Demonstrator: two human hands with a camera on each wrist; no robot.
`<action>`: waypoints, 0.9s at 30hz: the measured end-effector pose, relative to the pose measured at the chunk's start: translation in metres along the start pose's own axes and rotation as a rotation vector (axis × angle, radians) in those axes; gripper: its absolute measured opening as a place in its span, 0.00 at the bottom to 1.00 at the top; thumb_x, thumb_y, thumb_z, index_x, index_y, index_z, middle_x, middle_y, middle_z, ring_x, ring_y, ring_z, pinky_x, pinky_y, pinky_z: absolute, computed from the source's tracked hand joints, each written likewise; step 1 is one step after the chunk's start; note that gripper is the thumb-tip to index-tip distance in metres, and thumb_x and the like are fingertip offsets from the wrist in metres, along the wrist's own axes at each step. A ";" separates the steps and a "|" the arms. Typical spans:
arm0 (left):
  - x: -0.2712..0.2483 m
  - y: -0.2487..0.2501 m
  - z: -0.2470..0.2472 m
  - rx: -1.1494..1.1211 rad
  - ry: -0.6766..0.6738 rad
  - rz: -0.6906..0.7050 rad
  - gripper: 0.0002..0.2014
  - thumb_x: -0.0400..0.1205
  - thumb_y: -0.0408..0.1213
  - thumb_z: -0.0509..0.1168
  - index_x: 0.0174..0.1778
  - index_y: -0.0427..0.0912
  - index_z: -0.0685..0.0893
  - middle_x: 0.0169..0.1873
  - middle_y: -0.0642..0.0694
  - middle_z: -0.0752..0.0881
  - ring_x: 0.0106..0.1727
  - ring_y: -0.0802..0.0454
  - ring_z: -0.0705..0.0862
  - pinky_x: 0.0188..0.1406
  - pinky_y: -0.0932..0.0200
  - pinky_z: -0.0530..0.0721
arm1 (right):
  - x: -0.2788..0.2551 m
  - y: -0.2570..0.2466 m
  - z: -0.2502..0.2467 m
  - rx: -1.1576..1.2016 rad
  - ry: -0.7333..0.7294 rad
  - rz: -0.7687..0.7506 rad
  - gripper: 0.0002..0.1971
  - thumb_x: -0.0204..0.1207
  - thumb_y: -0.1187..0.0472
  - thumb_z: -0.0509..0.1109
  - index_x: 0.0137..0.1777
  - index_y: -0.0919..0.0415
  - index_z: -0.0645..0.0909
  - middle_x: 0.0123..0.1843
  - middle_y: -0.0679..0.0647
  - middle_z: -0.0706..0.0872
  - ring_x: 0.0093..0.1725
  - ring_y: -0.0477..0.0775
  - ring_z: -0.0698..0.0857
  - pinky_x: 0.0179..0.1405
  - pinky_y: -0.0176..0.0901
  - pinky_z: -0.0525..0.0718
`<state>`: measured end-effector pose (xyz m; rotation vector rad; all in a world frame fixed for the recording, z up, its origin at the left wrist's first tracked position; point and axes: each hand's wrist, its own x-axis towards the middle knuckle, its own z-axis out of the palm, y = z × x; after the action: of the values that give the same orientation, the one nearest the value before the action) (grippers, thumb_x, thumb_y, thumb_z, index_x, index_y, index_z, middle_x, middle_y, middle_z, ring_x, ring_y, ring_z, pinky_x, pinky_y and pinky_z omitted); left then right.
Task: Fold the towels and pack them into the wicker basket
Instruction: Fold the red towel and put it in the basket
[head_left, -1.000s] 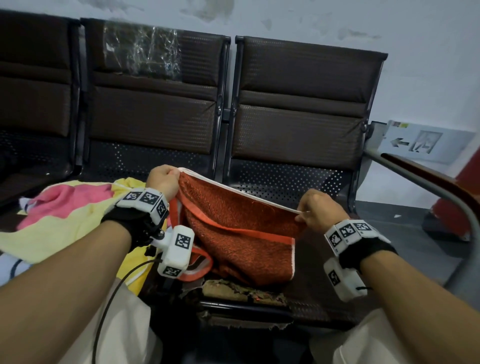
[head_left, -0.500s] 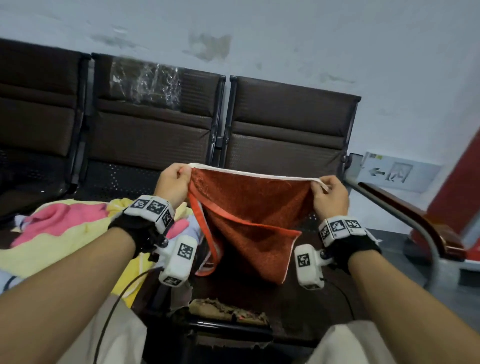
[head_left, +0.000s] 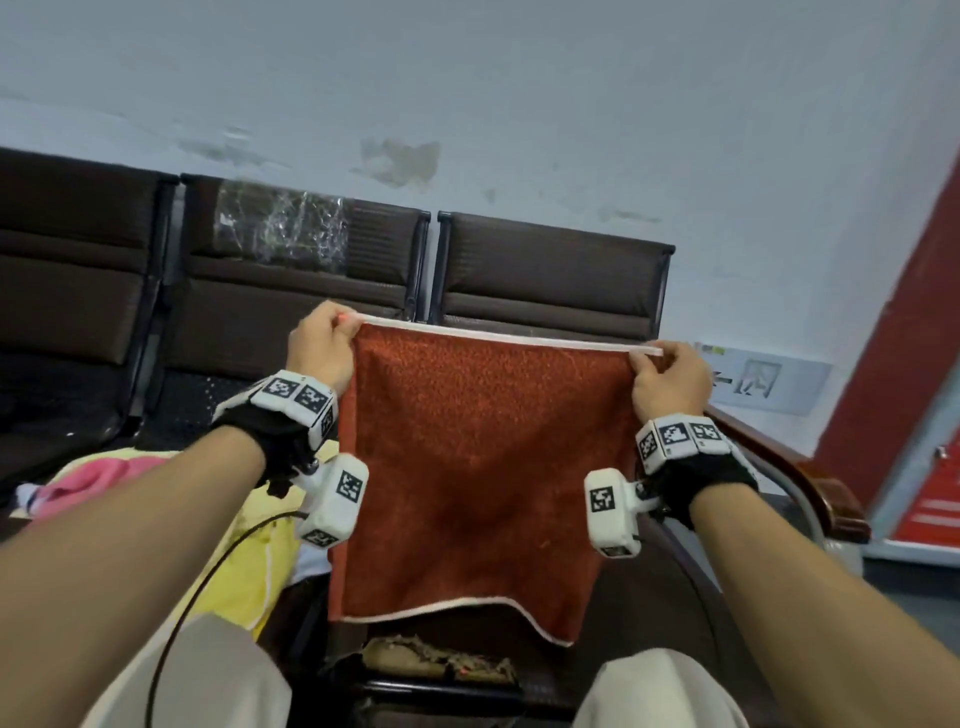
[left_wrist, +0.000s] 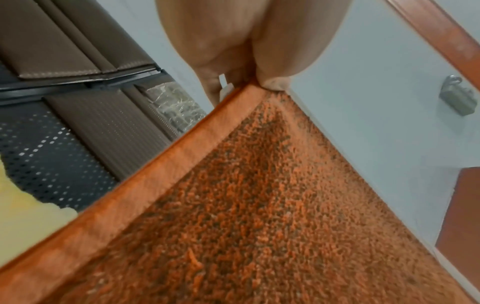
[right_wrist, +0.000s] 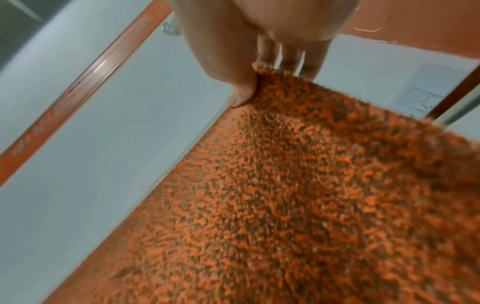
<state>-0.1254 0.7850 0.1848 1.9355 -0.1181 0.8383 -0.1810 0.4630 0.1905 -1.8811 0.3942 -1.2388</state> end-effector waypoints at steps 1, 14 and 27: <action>-0.005 -0.006 0.004 0.010 -0.004 -0.018 0.09 0.84 0.31 0.60 0.53 0.32 0.84 0.52 0.31 0.86 0.58 0.36 0.82 0.55 0.52 0.73 | -0.003 0.008 0.002 -0.034 -0.027 0.000 0.10 0.76 0.62 0.72 0.53 0.66 0.85 0.52 0.63 0.89 0.54 0.61 0.85 0.46 0.32 0.69; -0.041 -0.080 0.074 0.026 -0.156 -0.314 0.10 0.83 0.34 0.61 0.53 0.37 0.85 0.53 0.36 0.87 0.58 0.39 0.83 0.59 0.53 0.77 | -0.040 0.126 0.048 -0.121 -0.207 0.393 0.13 0.74 0.55 0.73 0.52 0.64 0.86 0.53 0.63 0.89 0.58 0.65 0.84 0.62 0.49 0.78; -0.071 -0.065 0.110 -0.259 -0.409 -0.413 0.11 0.79 0.37 0.68 0.57 0.42 0.79 0.40 0.39 0.85 0.30 0.45 0.81 0.36 0.53 0.82 | -0.074 0.086 0.071 0.552 -0.727 0.535 0.10 0.76 0.72 0.66 0.40 0.62 0.88 0.29 0.51 0.88 0.23 0.43 0.82 0.19 0.32 0.77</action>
<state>-0.0962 0.7093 0.0630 1.7738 -0.0620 0.1413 -0.1388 0.4920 0.0667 -1.4683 0.1163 -0.2227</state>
